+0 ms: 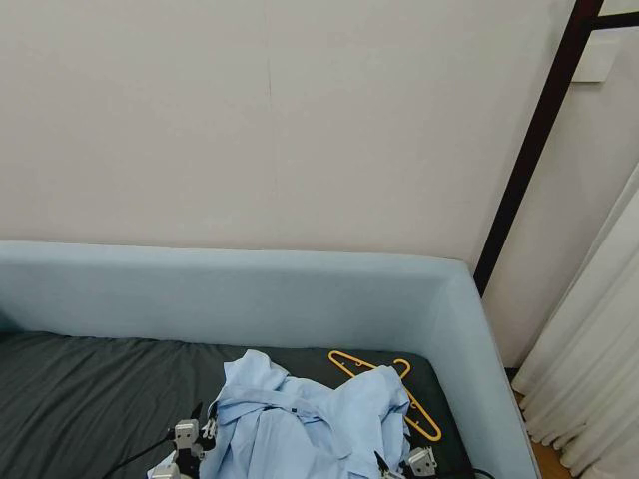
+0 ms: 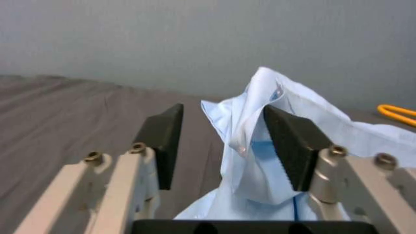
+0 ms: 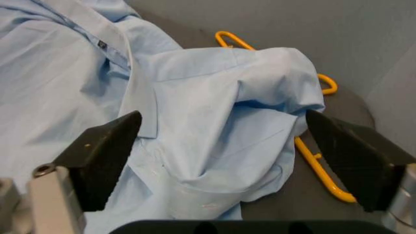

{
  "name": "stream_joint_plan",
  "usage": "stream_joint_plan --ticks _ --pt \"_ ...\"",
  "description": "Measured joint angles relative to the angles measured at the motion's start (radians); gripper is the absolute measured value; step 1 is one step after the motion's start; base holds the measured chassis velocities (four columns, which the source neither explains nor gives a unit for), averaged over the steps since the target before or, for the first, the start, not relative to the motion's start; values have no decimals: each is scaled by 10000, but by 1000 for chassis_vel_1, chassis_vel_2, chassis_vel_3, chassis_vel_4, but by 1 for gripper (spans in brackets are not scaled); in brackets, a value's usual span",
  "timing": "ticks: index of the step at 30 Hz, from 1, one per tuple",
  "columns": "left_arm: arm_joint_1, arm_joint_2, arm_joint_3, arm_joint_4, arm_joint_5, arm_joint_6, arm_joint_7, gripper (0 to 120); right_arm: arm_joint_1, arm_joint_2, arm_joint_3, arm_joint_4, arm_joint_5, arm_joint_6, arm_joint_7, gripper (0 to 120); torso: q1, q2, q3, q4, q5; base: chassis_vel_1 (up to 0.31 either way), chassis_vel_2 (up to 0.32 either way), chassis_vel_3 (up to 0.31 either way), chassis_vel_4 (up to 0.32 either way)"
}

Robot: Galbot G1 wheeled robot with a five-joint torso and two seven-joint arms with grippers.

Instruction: Pick up the clothes from the sofa and hang them on the clothes hanger.

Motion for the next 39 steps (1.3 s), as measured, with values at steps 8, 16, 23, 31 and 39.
stream_joint_plan --ticks 8,16,23,31,39 --pt "606 154 -250 -122 597 -1902 958 85 -88 97 58 225 17 1 69 100 0 0 0 1 0 0 0 0 0" --pt "1171 -116 -395 -498 745 -2965 1491 100 480 120 150 389 1065 -249 325 100 0 0 0 -1 1 0 0 0 0" --pt "1613 -401 -384 -769 1212 -3208 1575 100 2152 -435 336 239 3668 -1237 377 100 0 -1 1 12 1 0 0 0 0" --pt "1717 -424 -336 -791 1362 -3231 1620 100 4336 -450 -277 -2948 2601 -1111 -307 100 1 -3 3 2 5 0 0 0 0" --pt "1939 -413 -342 -926 1434 -3236 1674 100 5093 -70 -522 -4733 1855 -913 -701 100 1 -3 2 0 2 0 0 0 0"
